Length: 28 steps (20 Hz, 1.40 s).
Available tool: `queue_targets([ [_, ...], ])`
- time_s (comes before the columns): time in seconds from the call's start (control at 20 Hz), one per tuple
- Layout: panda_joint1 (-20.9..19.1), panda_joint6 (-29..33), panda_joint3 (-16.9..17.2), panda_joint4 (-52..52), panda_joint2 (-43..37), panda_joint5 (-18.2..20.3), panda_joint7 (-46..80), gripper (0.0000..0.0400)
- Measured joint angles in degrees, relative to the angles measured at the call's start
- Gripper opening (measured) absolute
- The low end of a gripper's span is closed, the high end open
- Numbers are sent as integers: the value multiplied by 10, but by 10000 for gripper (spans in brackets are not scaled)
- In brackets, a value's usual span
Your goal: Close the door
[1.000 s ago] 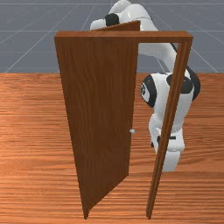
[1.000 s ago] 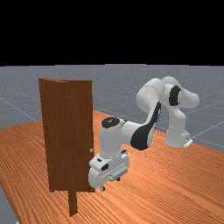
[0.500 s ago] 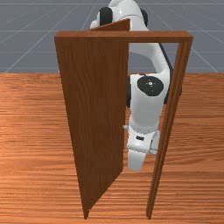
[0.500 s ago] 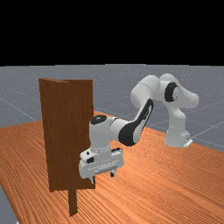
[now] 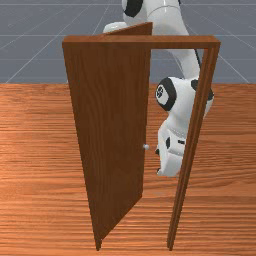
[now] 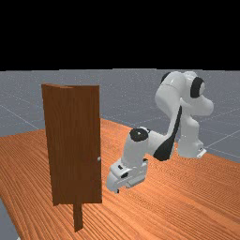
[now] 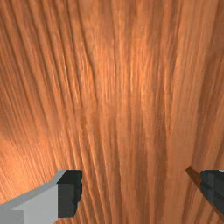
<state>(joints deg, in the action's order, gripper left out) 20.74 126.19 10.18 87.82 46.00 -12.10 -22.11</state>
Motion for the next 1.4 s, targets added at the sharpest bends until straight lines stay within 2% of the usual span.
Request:
queue_targets([
  [0.05, -67, 93, -74, 63, -40, 90, -82, 400],
  [0.15, -88, 64, -75, 53, -38, 96, -112, 400],
  [0.2, -94, 47, -56, 54, -40, 130, -30, 400],
  [0.25, -108, 49, -50, 59, -40, 137, -29, 400],
  [0.3, -110, 55, -66, 66, -47, 122, -92, 400],
  [0.35, -126, 14, -78, 37, -35, 107, -170, 400],
  [0.4, -139, 53, -96, 40, -33, 80, -272, 400],
  [0.45, -138, 33, -104, -6, -9, 76, -298, 400],
  [0.5, -132, 10, -101, -49, 16, 82, -274, 400],
  [0.55, -112, 0, -80, -61, 25, 90, -184, 400],
  [0.6, -109, 12, -76, -34, 11, 118, -120, 400],
  [0.7, -85, 68, -53, 93, -56, 152, 10, 400],
  [0.8, -81, 117, -60, 206, -119, 138, -17, 400],
  [0.95, -86, 146, -72, 271, -156, 115, -83, 400],
  [1.0, -98, -10, -85, 158, -99, 120, -123, 400],
  [1.05, -115, 129, -103, 223, -129, 69, -266, 400],
  [1.2, -126, 67, -111, 78, -49, 63, -317, 400],
  [1.25, -121, 44, -103, 38, -28, 75, -273, 400],
  [1.3, -104, 31, -78, 28, -23, 89, -171, 400],
  [1.35, -107, 39, -78, 45, -32, 112, -134, 400],
  [1.4, -104, 48, -75, 68, -44, 117, -115, 400],
])
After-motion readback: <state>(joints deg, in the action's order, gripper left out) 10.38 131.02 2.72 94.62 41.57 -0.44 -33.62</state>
